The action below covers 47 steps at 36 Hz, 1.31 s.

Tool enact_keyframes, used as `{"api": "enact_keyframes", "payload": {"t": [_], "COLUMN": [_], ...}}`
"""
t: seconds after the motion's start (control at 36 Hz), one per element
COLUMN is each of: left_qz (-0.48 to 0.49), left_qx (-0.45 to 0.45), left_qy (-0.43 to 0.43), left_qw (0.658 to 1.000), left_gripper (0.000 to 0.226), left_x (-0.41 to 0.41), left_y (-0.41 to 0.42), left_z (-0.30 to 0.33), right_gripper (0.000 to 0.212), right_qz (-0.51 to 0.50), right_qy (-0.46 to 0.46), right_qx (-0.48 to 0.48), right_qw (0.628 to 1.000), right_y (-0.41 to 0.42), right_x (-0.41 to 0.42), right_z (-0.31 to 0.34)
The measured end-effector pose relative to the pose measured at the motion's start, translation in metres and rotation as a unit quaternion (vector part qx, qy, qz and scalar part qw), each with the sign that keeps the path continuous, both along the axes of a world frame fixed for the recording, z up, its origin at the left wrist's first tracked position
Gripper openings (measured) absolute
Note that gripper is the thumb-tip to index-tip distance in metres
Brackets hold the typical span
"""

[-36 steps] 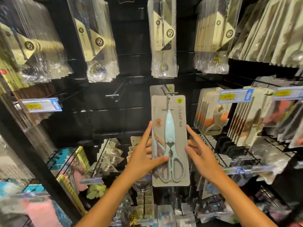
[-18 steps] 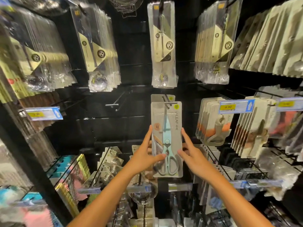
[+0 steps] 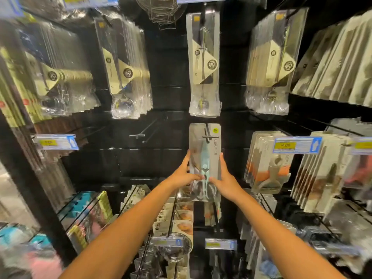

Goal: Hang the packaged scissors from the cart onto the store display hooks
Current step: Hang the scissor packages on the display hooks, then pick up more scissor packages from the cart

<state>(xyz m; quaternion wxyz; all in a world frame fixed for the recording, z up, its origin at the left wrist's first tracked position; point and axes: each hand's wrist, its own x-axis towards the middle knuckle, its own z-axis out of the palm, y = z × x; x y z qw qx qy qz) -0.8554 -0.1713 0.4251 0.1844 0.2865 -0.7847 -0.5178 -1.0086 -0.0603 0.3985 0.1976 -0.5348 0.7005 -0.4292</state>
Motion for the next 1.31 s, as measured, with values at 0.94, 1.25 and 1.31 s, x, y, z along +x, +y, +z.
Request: {"api": "enact_keyframes", "payload": {"t": [0.94,1.25,1.31], "left_qz": [0.204,0.386,0.430], "left_qx": [-0.275,-0.108,-0.090], "left_qy": [-0.353,-0.424,-0.417], "left_qw": [0.870,0.812,0.796], "left_gripper": [0.074,0.084,0.081], "left_x": [0.369,0.602,0.639], "left_y": [0.099,0.205,0.227], "left_z": [-0.160,-0.228,-0.238], "right_gripper": [0.056,0.056,0.057], "right_qz": [0.402,0.571,0.590], "right_qy": [0.195,0.256,0.257], "right_qx": [0.025,0.108,0.129], "right_qw": [0.894,0.772,0.755], "right_y": [-0.025,-0.043,-0.040], "right_x": [0.236,0.461,0.499], "right_z": [-0.131,-0.159,-0.166]}}
